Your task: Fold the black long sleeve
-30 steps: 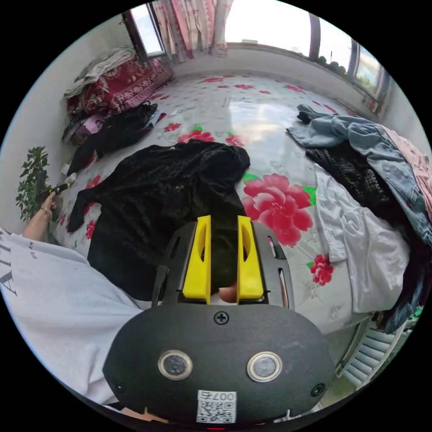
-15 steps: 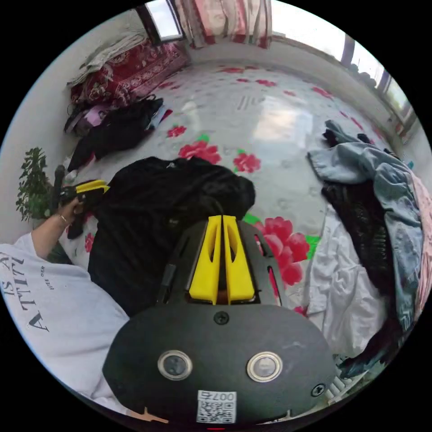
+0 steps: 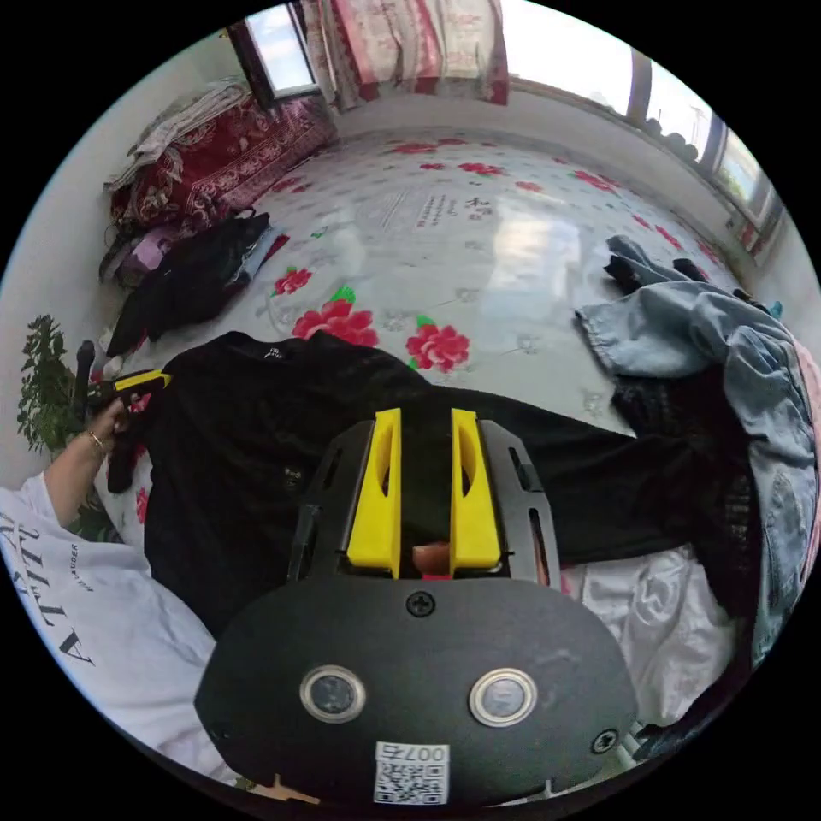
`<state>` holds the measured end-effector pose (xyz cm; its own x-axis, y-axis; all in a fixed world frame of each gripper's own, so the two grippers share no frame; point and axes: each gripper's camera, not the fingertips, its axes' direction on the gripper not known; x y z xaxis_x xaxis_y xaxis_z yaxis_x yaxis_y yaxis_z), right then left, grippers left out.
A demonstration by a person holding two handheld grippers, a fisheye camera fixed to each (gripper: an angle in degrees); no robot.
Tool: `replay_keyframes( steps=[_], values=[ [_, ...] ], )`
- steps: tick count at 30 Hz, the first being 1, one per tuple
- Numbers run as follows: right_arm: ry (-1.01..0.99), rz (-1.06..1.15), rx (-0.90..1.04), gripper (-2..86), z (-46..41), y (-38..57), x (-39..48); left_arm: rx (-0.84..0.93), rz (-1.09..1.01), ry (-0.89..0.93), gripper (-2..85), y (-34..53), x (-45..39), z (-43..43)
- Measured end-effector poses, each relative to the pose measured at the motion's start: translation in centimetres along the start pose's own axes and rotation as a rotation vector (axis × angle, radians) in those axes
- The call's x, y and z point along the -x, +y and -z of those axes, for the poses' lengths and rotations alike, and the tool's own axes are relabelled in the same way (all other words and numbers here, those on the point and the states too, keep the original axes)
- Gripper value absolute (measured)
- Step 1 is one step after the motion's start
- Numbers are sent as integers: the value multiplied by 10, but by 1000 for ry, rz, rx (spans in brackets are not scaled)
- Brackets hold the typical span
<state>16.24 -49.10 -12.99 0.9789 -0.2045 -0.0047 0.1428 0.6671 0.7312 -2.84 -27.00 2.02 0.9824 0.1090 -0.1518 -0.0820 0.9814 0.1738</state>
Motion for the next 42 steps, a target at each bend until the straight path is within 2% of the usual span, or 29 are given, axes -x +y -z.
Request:
replay_keyframes(
  steps=[2,6,8,12,14,17,19,21,27,29,34,40,42],
  values=[
    [14,63,12,48,-39,-17,33,3,2,26,-9,5,2,1],
    [32,66,19,56,-70,-48,47,4,-8,35,-10,11,4,1],
    [-4,81,171,45,-101,-61,45,5,4,46,-10,13,8,-1],
    [34,203,112,15,-77,-68,50,-17,22,38,-10,11,15,3],
    [80,202,-12,9,-43,-81,45,-70,48,-4,-10,-1,24,11],
    [66,139,-87,14,-19,-99,36,-90,128,-13,-9,-22,37,12],
    [123,64,-58,24,-15,-103,29,-104,197,-32,-7,-26,45,13],
    [89,42,-49,35,-6,-92,24,-93,254,-60,-6,-22,52,18],
    [-59,73,-44,70,37,56,11,-112,208,-25,3,77,40,56],
    [-80,30,23,79,49,138,-4,-56,194,33,25,140,30,63],
    [-136,-119,104,89,78,268,-39,92,225,183,71,251,6,76],
    [-211,-104,135,78,77,305,-40,237,103,222,100,295,-39,57],
    [-223,-77,185,59,69,298,-33,251,27,96,76,289,-48,55]
  ],
)
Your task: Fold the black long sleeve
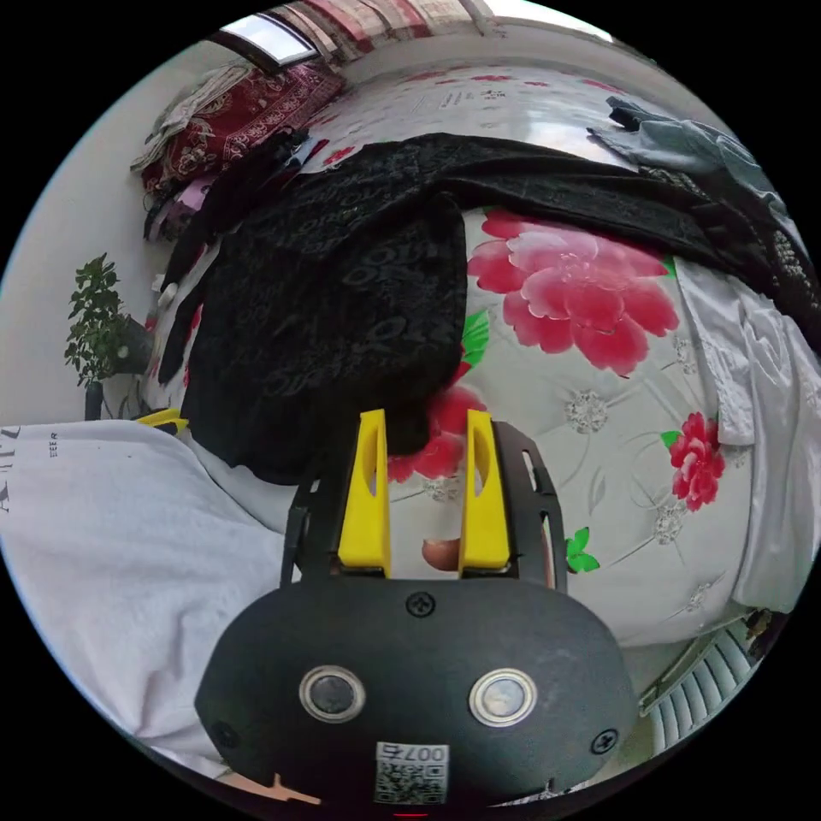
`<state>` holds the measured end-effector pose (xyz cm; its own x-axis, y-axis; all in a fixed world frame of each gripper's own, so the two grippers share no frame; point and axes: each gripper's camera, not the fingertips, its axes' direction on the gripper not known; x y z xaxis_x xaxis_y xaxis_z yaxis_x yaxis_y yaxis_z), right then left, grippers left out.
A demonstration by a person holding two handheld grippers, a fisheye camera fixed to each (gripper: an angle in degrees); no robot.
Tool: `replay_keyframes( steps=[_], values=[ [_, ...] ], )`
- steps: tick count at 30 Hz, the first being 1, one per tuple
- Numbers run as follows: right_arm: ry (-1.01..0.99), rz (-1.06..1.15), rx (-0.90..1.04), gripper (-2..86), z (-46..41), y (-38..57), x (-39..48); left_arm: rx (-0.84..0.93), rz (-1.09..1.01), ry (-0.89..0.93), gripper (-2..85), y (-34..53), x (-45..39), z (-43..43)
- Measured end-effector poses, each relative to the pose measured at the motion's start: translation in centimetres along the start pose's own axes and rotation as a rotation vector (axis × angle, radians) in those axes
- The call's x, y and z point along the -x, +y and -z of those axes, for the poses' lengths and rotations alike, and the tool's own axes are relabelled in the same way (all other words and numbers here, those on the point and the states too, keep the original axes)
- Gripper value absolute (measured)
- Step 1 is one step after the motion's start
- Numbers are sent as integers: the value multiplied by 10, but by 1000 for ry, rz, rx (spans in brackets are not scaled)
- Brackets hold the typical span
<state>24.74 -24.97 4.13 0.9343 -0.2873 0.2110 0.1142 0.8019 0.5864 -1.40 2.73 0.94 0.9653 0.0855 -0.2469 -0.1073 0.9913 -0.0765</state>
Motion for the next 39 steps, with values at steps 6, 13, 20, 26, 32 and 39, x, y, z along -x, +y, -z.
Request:
replay_keyframes(
  steps=[6,13,20,26,32,39],
  values=[
    [-145,85,-142,11,60,-56,13,-106,-47,181,2,-60,43,27],
    [-83,-11,-339,38,132,-96,21,-397,534,450,63,-100,157,52],
    [-101,36,-249,65,119,-70,36,-319,314,277,81,-64,136,36],
    [-62,126,-218,74,112,-111,75,-284,114,169,80,-70,109,13],
    [85,100,-49,44,93,-140,87,-209,30,143,15,-90,116,15],
    [-79,225,-228,7,194,-66,96,-198,23,341,-4,-47,144,58]
  ],
)
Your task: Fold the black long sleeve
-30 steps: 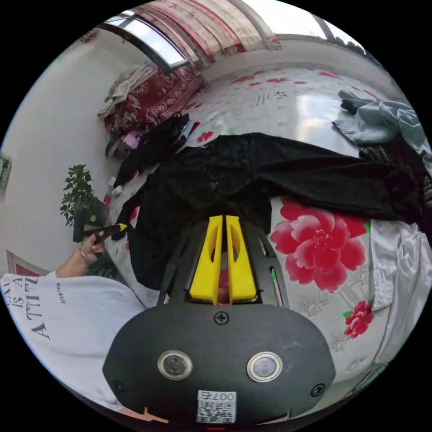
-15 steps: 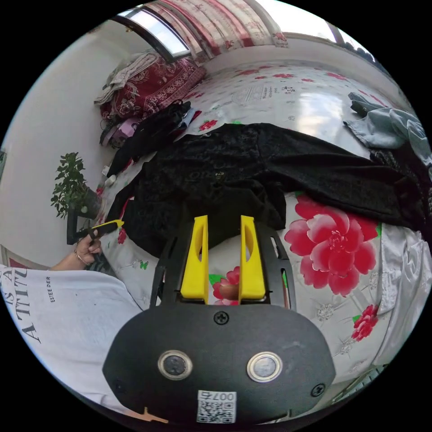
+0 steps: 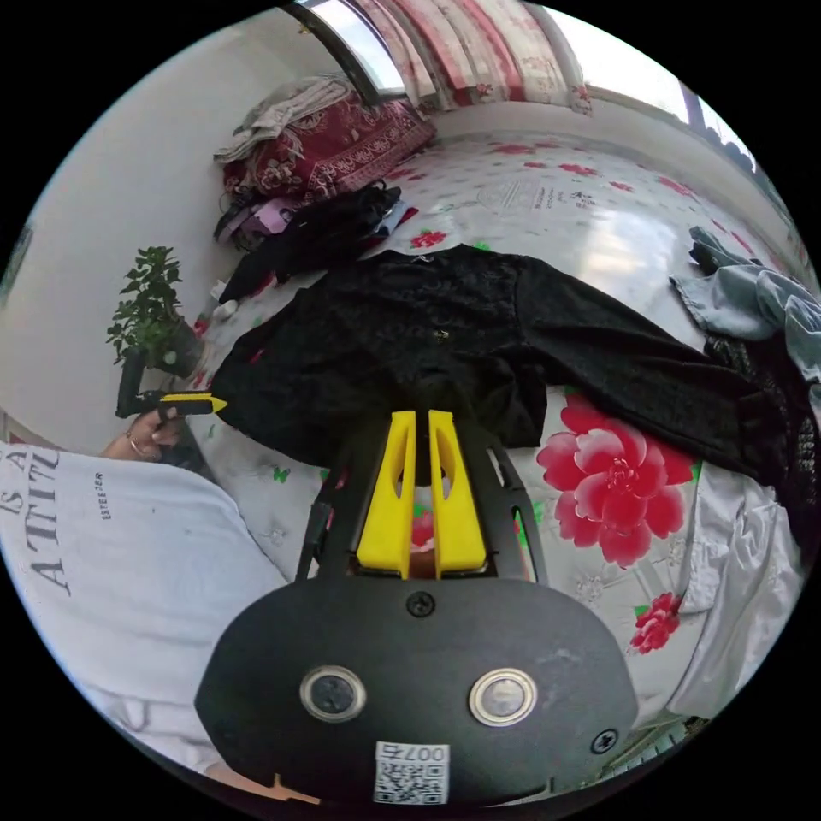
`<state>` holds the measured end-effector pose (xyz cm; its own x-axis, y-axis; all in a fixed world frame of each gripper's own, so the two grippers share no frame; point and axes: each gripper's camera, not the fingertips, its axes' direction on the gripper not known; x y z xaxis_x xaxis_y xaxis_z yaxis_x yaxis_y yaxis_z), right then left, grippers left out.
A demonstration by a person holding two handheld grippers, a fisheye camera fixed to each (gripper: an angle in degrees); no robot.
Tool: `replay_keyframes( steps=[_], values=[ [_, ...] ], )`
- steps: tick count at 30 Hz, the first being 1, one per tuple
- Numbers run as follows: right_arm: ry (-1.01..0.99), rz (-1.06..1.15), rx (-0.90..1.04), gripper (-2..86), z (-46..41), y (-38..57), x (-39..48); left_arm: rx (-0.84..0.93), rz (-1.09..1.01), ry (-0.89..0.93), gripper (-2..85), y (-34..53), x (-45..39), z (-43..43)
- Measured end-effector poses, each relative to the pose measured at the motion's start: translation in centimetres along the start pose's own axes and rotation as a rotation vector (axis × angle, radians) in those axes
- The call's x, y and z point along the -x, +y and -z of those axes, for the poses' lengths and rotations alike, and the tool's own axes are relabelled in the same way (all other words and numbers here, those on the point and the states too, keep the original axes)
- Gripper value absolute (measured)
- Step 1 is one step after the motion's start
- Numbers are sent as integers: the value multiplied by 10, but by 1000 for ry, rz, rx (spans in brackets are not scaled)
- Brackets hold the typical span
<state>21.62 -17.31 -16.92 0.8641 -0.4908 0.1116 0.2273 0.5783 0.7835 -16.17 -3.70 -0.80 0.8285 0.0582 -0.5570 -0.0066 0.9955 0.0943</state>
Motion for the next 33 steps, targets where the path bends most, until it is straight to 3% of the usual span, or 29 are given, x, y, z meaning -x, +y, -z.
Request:
replay_keyframes(
  steps=[5,8,16,22,28,29,33],
  values=[
    [-243,-58,-70,3,98,55,13,81,62,212,-9,29,13,32],
    [-270,-96,-25,5,117,81,16,142,7,193,-9,45,10,34],
    [-9,-121,200,58,52,130,25,196,123,92,6,97,9,-20],
    [105,-115,324,89,7,150,25,180,202,10,111,119,5,-55],
    [182,-40,329,48,4,143,47,263,55,-277,45,109,-25,-64],
    [147,-29,339,34,5,139,50,244,9,-249,6,106,-28,-62],
    [-9,-25,276,11,34,98,38,165,87,9,-7,70,9,-34]
  ],
)
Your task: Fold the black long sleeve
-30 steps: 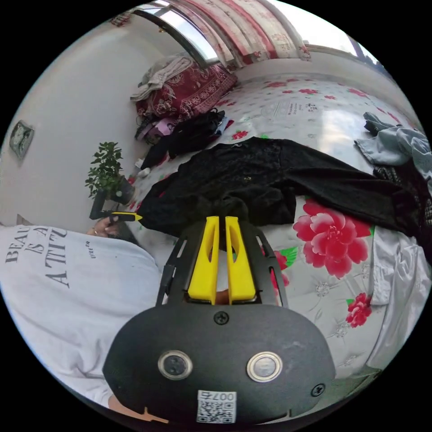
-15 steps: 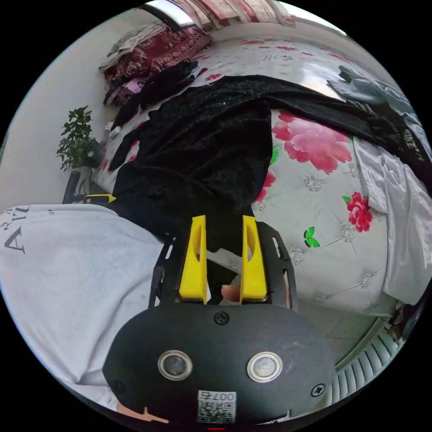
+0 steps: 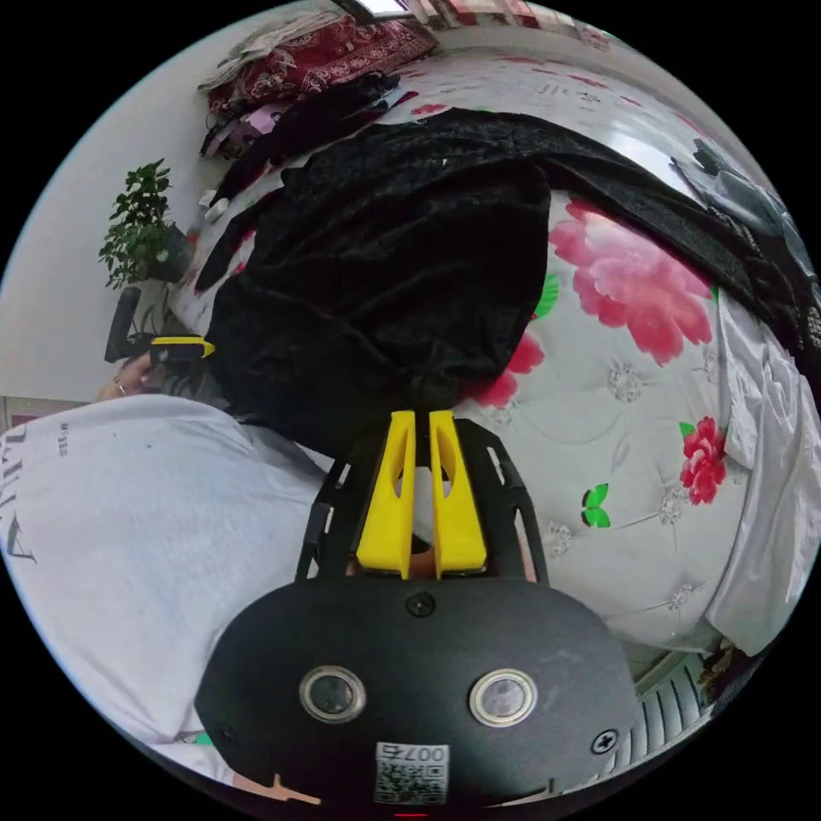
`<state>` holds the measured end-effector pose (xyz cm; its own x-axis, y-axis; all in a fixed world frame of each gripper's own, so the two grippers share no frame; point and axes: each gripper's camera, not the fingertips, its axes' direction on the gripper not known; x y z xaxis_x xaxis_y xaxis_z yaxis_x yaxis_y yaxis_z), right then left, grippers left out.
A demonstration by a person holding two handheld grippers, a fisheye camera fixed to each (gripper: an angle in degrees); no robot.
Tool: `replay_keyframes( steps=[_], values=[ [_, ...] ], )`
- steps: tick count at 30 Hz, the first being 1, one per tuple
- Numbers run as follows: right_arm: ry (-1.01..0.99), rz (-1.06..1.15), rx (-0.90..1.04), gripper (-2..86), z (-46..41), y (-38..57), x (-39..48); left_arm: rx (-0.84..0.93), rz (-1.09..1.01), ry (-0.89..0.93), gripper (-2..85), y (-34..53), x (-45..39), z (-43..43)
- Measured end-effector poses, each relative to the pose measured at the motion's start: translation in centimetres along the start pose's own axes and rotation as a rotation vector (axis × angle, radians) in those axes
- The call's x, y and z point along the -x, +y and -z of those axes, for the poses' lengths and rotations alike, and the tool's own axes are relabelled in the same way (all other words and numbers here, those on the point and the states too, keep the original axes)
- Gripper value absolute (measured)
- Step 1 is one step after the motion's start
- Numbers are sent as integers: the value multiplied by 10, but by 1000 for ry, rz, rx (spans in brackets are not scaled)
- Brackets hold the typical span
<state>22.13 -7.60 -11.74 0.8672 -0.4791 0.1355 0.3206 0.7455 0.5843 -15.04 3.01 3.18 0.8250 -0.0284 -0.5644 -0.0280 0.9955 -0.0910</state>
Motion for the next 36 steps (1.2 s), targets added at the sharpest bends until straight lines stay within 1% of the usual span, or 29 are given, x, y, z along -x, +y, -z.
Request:
replay_keyframes(
  steps=[2,3,4,5,6,8,10,12,15,16,17,18,20,21,23,24,26,28,31,33,36],
  values=[
    [-161,14,-172,6,70,-38,-10,-198,54,234,-9,-32,27,68],
    [-185,19,-225,5,91,-47,-10,-258,54,266,-9,-38,29,90],
    [-211,50,-339,3,136,-61,-3,-379,27,289,-9,-48,24,136],
    [-216,104,-462,2,184,-67,10,-483,-30,291,-10,-52,12,181],
    [-215,137,-526,2,209,-68,18,-531,-64,292,-10,-52,4,202],
    [-222,266,-756,1,287,-49,52,-686,-213,290,-10,-37,-33,270],
    [-204,351,-866,1,319,-22,75,-754,-308,278,-10,-17,-56,299],
    [-156,423,-902,1,326,6,92,-774,-368,230,-10,6,-72,307],
    [-134,457,-827,0,290,45,96,-692,-380,156,-10,34,-80,278],
    [-143,433,-747,0,261,55,91,-637,-356,140,-10,42,-75,255],
    [-140,383,-643,0,223,63,83,-553,-307,128,-10,47,-66,225],
    [-136,352,-588,0,202,67,78,-508,-275,127,-10,49,-60,208],
    [-115,201,-336,0,107,81,60,-341,-114,149,-10,59,-31,134],
    [-111,171,-280,0,83,84,56,-305,-74,160,-10,62,-24,115],
    [-68,86,-102,1,-1,100,51,-162,86,157,-10,76,-2,43],
    [-67,75,-68,1,-18,102,51,-137,107,146,-10,80,0,29],
    [-13,95,57,2,-71,110,57,-9,174,78,-9,91,0,-15],
    [39,128,127,3,-101,113,64,43,156,10,-9,96,-10,-31],
    [41,126,159,8,-136,114,65,25,189,-2,-8,100,-18,-39],
    [40,102,163,15,-155,112,61,3,213,-20,-5,101,-21,-42],
    [56,27,195,30,-181,107,50,50,237,-126,8,102,-29,-44]
  ],
)
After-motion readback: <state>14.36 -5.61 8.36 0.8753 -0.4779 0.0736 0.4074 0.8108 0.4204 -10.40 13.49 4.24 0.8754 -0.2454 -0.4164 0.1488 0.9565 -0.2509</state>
